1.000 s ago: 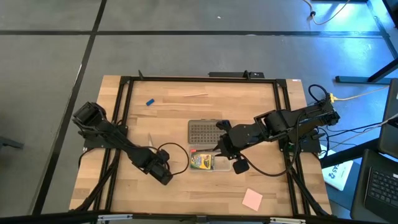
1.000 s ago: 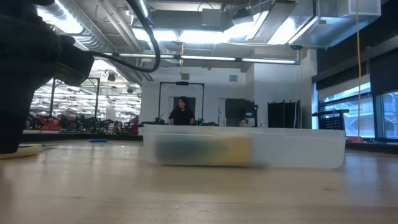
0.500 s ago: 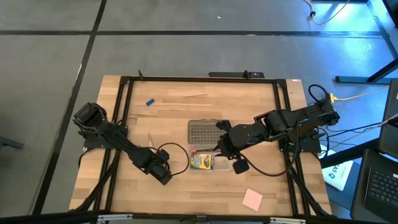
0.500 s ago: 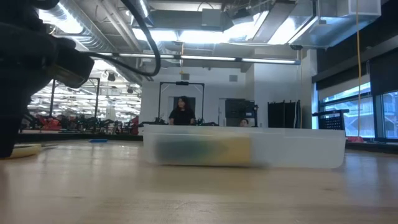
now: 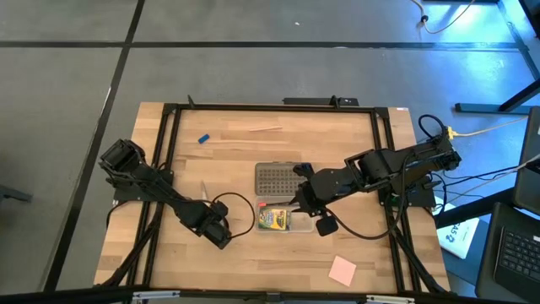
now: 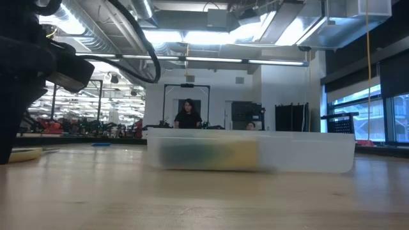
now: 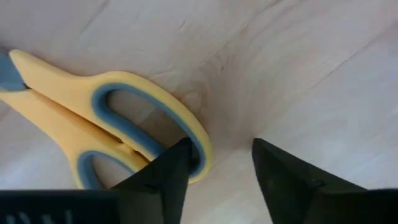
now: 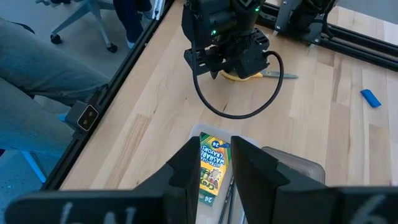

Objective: Pack school essentials
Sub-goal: Put the yellow scissors into the transparent supply box

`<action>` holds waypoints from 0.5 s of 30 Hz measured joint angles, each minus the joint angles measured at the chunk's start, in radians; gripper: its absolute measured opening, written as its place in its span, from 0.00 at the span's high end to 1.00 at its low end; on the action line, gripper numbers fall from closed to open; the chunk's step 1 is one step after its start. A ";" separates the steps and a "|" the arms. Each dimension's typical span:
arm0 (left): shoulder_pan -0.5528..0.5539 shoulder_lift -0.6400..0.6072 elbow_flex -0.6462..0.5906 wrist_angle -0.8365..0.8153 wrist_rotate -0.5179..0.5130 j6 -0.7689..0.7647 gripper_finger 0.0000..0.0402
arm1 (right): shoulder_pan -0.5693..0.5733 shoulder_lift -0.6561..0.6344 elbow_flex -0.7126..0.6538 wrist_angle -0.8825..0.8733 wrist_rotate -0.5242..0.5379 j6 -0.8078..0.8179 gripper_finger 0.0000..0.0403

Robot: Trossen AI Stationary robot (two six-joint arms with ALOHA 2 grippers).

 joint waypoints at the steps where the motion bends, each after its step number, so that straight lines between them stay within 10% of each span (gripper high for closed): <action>1: 0.000 0.000 0.000 -0.005 -0.002 0.000 0.61 | 0.000 0.000 0.000 0.000 0.000 0.000 0.77; 15: -0.001 0.000 0.000 -0.038 -0.012 0.003 0.86 | 0.000 0.000 0.000 0.000 0.000 0.028 0.77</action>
